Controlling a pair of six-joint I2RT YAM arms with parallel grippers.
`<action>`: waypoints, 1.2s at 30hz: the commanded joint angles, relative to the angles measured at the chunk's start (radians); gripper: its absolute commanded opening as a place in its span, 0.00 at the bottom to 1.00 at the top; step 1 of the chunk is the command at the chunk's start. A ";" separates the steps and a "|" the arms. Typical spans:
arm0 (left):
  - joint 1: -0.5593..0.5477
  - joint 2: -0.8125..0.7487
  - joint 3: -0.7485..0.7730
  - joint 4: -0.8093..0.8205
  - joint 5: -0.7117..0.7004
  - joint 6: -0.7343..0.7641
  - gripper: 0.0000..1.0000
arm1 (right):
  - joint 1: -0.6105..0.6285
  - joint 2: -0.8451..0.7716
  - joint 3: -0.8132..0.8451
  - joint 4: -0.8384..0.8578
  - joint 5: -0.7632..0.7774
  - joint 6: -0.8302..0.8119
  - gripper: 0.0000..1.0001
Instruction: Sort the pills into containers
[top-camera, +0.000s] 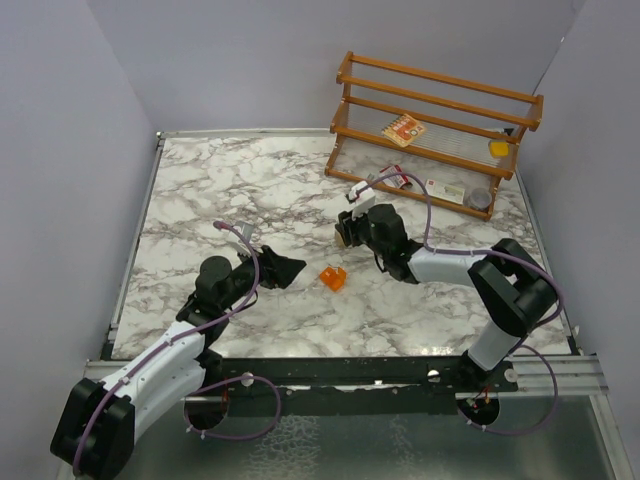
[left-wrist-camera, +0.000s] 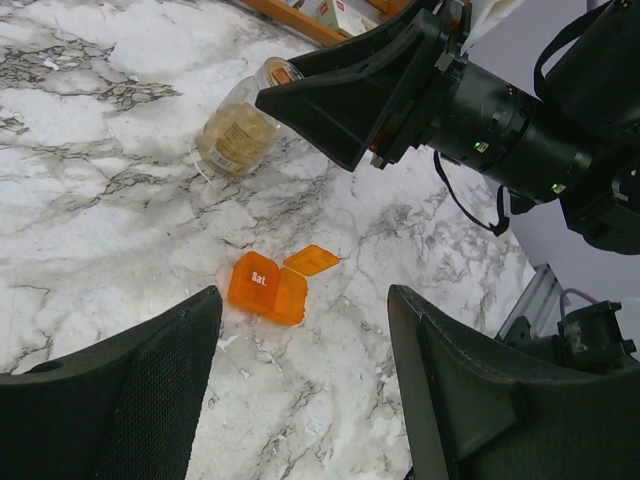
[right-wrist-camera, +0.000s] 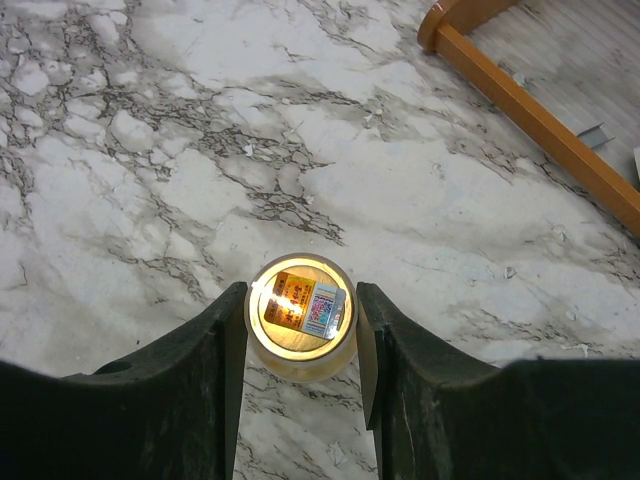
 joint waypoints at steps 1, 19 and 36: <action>-0.003 0.002 -0.015 0.029 -0.010 0.044 0.64 | 0.004 0.005 0.030 0.014 -0.015 -0.025 0.01; -0.004 0.060 -0.010 0.324 0.195 0.289 0.54 | 0.004 -0.378 0.212 -0.486 -0.253 -0.126 0.01; -0.002 0.376 0.268 0.318 0.572 0.651 0.55 | 0.004 -0.534 0.258 -0.667 -0.470 -0.103 0.01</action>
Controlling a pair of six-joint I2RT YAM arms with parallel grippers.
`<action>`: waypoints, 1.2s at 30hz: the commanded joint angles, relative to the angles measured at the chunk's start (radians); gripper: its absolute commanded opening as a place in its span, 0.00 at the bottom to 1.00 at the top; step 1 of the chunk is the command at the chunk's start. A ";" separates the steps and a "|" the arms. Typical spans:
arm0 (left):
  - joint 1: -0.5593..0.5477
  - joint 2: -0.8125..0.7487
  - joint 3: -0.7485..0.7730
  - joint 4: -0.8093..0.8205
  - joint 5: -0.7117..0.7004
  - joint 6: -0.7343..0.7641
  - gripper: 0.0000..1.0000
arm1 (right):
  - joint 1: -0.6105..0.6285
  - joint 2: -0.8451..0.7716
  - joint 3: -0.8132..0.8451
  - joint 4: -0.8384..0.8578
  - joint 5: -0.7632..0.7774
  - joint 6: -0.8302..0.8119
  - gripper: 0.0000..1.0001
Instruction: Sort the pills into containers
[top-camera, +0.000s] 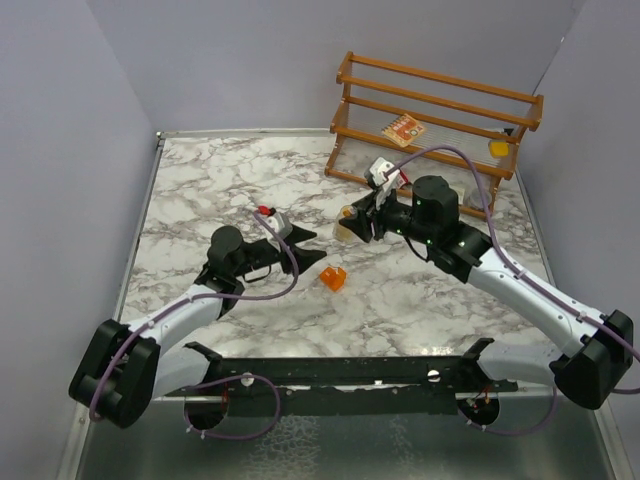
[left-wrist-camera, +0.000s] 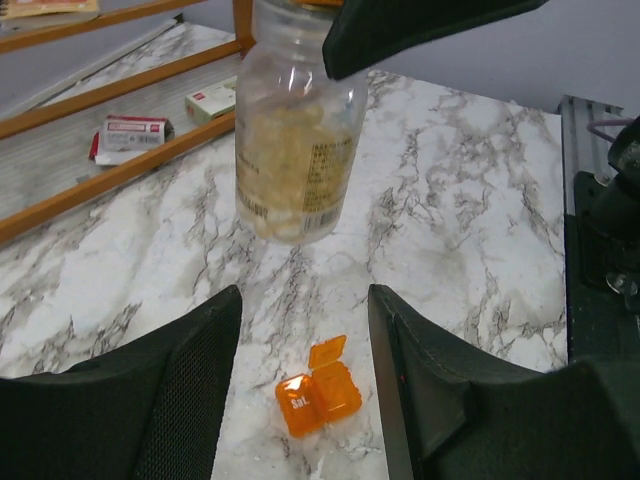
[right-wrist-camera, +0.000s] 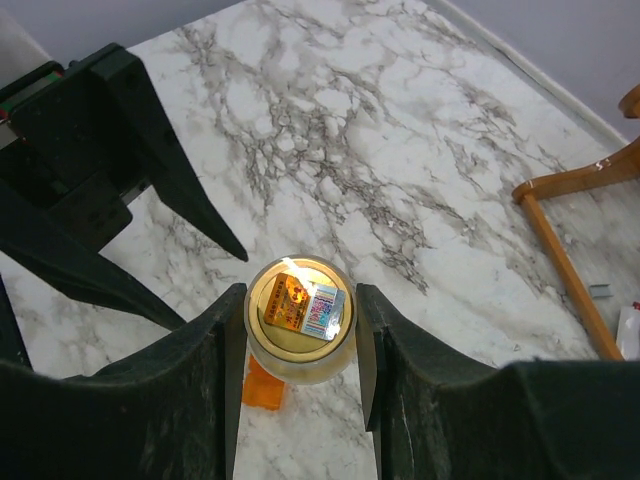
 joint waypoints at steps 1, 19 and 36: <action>-0.002 0.072 0.098 0.024 0.197 0.090 0.55 | 0.003 -0.038 0.017 -0.028 -0.104 0.009 0.01; -0.002 0.091 0.095 -0.005 0.290 0.125 0.54 | 0.058 -0.012 0.023 0.014 -0.179 0.041 0.01; -0.002 -0.007 0.061 -0.006 0.150 0.107 0.57 | 0.080 -0.045 -0.018 0.019 -0.134 0.047 0.01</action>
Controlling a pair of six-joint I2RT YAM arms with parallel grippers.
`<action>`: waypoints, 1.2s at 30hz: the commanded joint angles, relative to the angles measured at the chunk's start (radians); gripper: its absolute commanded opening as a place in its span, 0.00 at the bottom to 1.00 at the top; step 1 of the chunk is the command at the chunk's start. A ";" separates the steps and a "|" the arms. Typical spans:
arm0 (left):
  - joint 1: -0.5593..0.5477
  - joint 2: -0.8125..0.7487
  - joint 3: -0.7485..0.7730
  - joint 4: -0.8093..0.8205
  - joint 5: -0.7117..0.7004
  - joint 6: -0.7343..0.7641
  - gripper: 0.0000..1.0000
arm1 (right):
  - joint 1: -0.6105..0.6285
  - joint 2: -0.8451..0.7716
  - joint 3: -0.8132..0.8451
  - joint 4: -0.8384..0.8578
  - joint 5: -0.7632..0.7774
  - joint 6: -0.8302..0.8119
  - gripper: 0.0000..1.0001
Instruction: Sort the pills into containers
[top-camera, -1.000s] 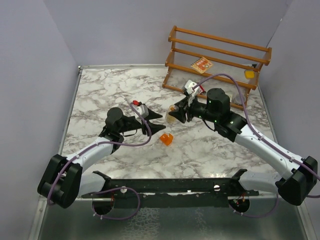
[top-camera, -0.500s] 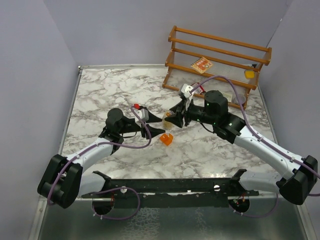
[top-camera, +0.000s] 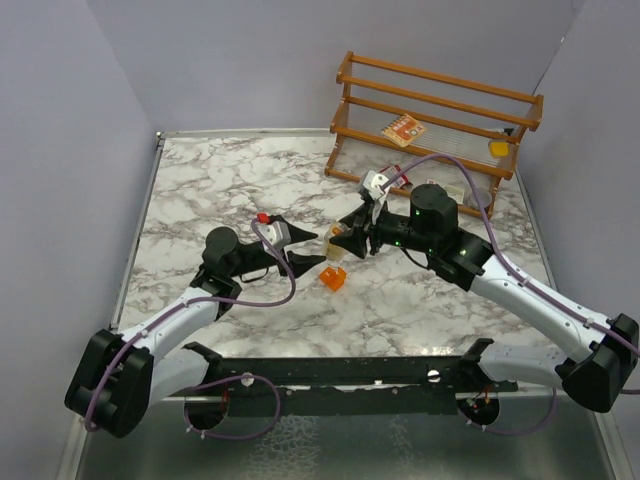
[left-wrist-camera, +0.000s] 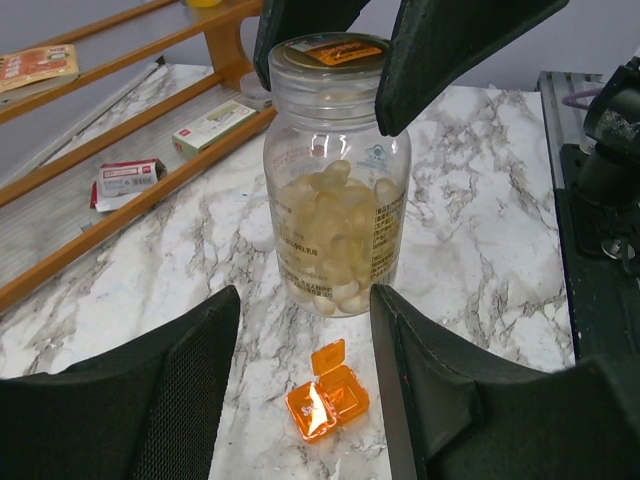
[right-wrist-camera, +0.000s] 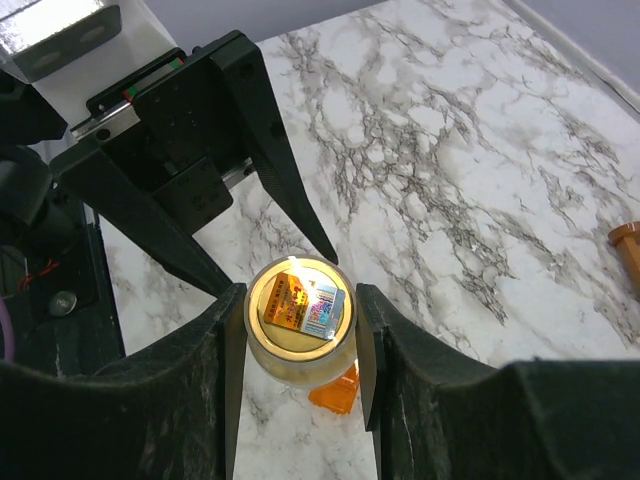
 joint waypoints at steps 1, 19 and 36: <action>-0.002 0.034 0.027 0.012 0.029 -0.021 0.58 | 0.008 -0.002 -0.009 0.048 -0.002 0.022 0.01; -0.003 0.035 0.035 0.068 0.121 -0.081 0.80 | 0.024 0.018 -0.019 0.099 -0.052 0.036 0.01; -0.003 0.042 0.023 0.129 0.146 -0.132 0.81 | 0.032 0.033 -0.031 0.165 -0.092 0.067 0.01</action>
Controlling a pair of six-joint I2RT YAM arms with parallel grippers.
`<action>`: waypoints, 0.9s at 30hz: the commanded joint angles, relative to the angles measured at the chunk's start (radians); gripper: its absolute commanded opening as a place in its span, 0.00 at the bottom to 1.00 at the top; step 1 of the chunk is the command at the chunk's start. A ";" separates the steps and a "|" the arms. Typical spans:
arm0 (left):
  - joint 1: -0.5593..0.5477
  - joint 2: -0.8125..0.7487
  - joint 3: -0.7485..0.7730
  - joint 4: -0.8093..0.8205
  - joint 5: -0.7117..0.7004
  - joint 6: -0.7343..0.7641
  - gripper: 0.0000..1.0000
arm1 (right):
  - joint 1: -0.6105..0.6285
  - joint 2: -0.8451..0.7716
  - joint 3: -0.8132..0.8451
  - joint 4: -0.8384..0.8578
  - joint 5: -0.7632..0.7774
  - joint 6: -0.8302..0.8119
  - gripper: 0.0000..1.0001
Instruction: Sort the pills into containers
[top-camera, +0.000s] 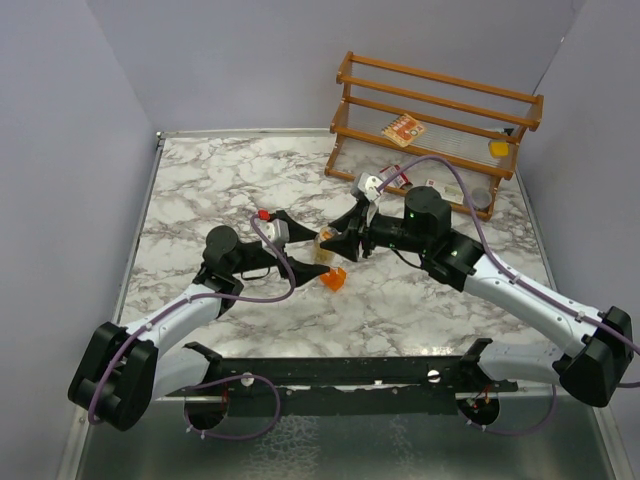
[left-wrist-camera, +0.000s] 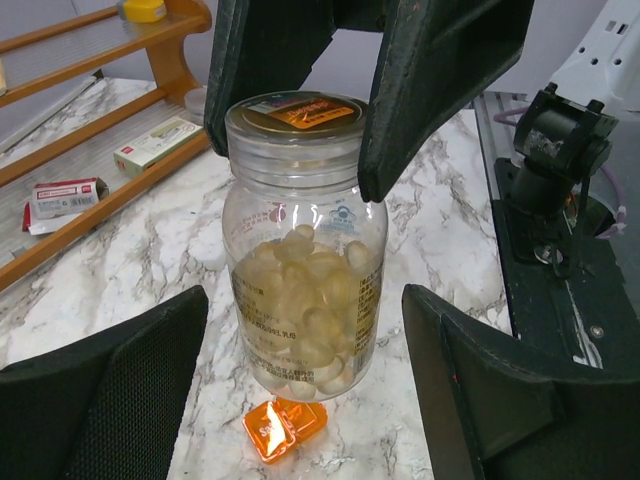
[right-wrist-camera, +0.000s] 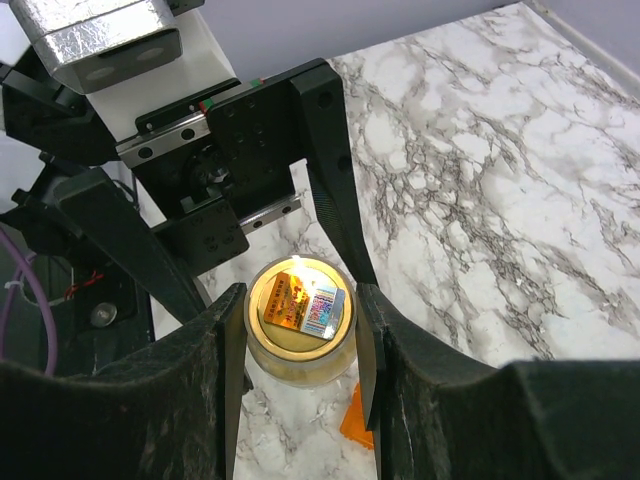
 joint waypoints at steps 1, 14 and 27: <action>-0.003 -0.004 0.011 0.050 0.039 -0.017 0.81 | 0.009 0.001 -0.009 0.061 -0.024 0.014 0.01; -0.003 0.032 0.013 0.062 0.056 -0.036 0.80 | 0.013 -0.001 -0.006 0.085 -0.022 0.017 0.01; -0.002 0.042 0.029 0.080 0.057 -0.051 0.77 | 0.015 0.001 -0.023 0.076 -0.006 0.011 0.01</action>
